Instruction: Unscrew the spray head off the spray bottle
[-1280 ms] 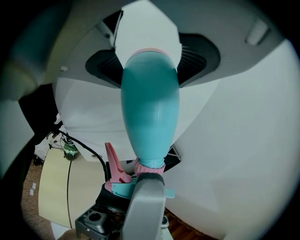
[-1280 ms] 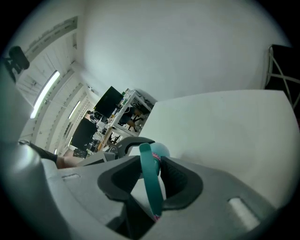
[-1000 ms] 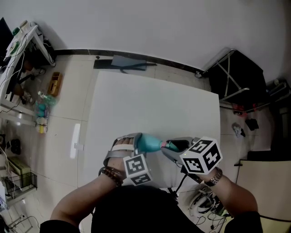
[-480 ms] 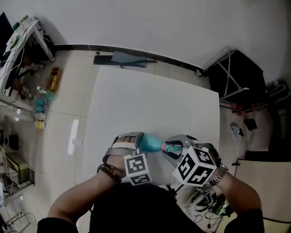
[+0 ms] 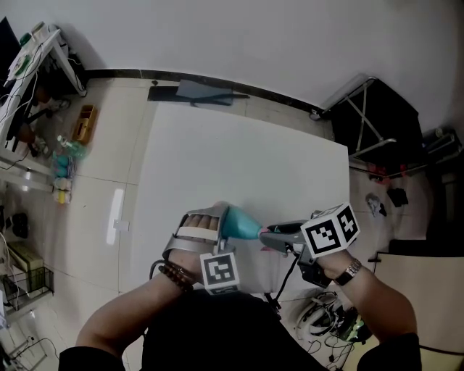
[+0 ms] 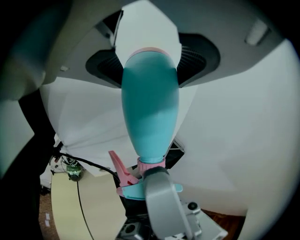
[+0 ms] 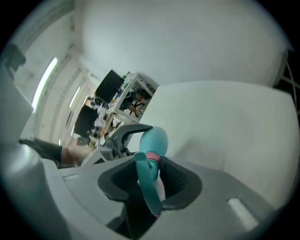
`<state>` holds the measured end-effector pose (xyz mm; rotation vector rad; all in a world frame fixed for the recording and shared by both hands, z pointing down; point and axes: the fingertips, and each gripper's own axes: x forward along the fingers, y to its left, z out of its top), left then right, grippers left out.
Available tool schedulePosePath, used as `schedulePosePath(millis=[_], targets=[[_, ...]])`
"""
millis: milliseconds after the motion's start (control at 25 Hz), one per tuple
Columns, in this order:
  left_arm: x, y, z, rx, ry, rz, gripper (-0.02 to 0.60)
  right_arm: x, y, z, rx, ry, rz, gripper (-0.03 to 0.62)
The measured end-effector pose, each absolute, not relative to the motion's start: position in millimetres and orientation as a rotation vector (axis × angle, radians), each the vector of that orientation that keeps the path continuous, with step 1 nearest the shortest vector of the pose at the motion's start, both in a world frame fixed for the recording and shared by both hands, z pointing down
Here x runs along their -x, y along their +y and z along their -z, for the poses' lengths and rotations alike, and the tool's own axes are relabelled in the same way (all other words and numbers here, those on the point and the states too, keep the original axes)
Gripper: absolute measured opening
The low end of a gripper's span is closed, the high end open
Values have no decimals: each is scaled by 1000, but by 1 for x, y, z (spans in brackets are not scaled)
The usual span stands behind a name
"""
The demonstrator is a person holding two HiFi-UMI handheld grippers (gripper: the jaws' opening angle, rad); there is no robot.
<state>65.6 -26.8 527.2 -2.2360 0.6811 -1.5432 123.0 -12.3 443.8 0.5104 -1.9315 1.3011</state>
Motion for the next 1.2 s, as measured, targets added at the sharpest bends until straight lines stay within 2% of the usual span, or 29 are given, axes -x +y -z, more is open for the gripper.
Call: schedulePosePath(millis=[80, 200, 400, 640, 840, 1000, 1080, 1200], targets=[[-70, -26, -529, 2236, 685, 1513, 382, -125, -10, -448, -545, -1892, -1515, 118], [-70, -23, -532, 2278, 662, 1513, 382, -124, -8, -447, -568, -1875, -1635, 118], [-75, -18, -536, 2421, 647, 1509, 382, -124, -14, -441, -582, -1910, -1587, 124], [-87, -8, -537, 2707, 638, 1431, 382, -122, -17, -432, -563, -1962, -1452, 206], [-91, -9, -530, 2873, 641, 1349, 382, -119, -32, -402, -532, -2102, -1214, 278], [-90, -9, -523, 2937, 531, 1271, 383, -118, -49, -347, -484, -2349, -930, 287], [-85, -7, -521, 2937, 430, 1255, 383, -117, -51, -315, -442, -2476, -724, 287], [-75, -7, -518, 2935, 288, 1257, 383, -129, -37, -304, -295, -2402, -215, 282]])
